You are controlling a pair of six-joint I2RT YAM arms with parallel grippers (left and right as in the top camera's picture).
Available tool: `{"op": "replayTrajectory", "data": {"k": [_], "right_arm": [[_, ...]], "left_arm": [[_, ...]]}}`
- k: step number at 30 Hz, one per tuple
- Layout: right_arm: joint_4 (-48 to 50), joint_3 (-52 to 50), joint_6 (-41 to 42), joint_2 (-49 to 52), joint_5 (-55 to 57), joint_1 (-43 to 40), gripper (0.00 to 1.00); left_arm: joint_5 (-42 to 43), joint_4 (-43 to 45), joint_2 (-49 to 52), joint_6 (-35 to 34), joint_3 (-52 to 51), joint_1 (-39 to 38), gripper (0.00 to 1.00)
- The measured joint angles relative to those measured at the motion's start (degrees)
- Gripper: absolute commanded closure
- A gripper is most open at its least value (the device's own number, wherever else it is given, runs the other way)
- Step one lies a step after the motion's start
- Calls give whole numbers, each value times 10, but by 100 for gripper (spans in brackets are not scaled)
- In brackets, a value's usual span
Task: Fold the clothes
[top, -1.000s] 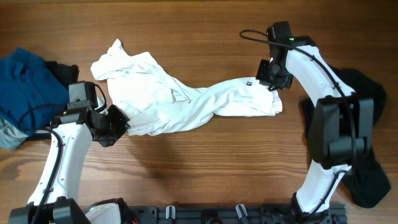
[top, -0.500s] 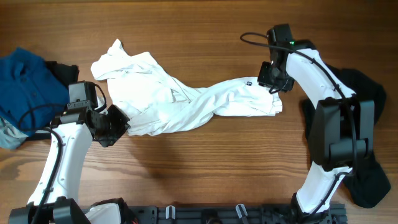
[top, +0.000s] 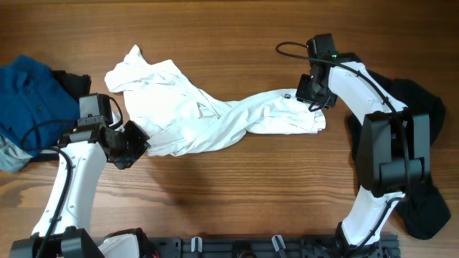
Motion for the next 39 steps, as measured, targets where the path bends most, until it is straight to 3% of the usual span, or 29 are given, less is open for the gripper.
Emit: {"op": "replayTrajectory", "data": {"k": [39], "right_arm": [[1,0,-6,29,-3,0,63]], "left_arm": [[0,0,0,0,0,0,96]]}}
